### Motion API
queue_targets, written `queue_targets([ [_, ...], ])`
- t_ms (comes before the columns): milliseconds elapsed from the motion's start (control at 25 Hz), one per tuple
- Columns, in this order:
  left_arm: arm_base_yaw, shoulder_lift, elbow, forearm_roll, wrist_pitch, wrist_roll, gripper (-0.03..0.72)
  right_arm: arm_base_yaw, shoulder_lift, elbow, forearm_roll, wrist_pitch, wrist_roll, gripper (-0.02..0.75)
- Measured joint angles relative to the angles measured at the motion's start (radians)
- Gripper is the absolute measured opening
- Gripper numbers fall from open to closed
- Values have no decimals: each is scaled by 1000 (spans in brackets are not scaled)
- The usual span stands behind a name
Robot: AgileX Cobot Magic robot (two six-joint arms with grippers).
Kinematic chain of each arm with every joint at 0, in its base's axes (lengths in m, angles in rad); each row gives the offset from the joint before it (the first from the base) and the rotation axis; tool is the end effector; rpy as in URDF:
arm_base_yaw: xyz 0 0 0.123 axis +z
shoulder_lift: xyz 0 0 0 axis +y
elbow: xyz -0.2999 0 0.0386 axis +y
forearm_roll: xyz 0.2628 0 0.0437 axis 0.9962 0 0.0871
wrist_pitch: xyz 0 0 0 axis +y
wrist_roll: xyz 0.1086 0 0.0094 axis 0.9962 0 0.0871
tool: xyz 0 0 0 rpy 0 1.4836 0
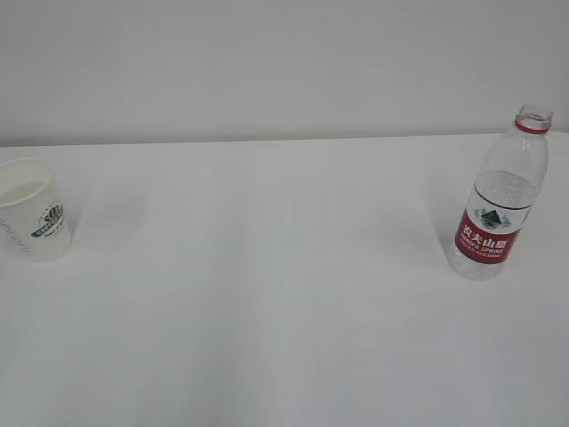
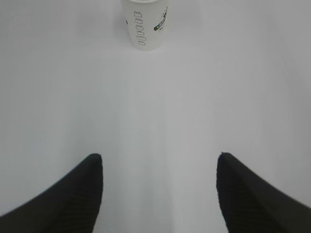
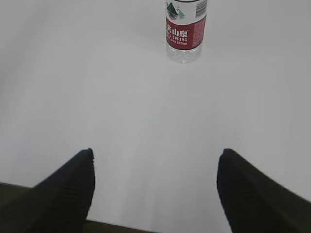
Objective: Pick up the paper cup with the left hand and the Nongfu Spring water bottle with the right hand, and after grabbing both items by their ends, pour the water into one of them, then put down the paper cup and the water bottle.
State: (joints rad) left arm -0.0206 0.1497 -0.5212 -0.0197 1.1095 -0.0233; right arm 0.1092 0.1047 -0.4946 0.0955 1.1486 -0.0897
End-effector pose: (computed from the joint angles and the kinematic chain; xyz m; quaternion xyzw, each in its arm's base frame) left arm 0.0248 -0.0024 0.2759 -0.0012 0.8960 -0.0196 0.4436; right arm 0.0162 0.0113 0.2656 -0.0906 0.8950 0.0519 0.4337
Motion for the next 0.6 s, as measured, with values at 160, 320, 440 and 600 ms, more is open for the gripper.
queue_targets([
  [160,0,0,0,0,-4,0,522,0,0,0,0,-2,0,592],
  [320,0,0,0,0,-8,0,520,0,0,0,0,-3,0,592],
  [440,0,-10,0,0,-9,0,519,0,-7,0,0,-3,0,592],
  [600,0,-87,0,0,-10,0,512,0,-72,0,-2,-5,0,592],
])
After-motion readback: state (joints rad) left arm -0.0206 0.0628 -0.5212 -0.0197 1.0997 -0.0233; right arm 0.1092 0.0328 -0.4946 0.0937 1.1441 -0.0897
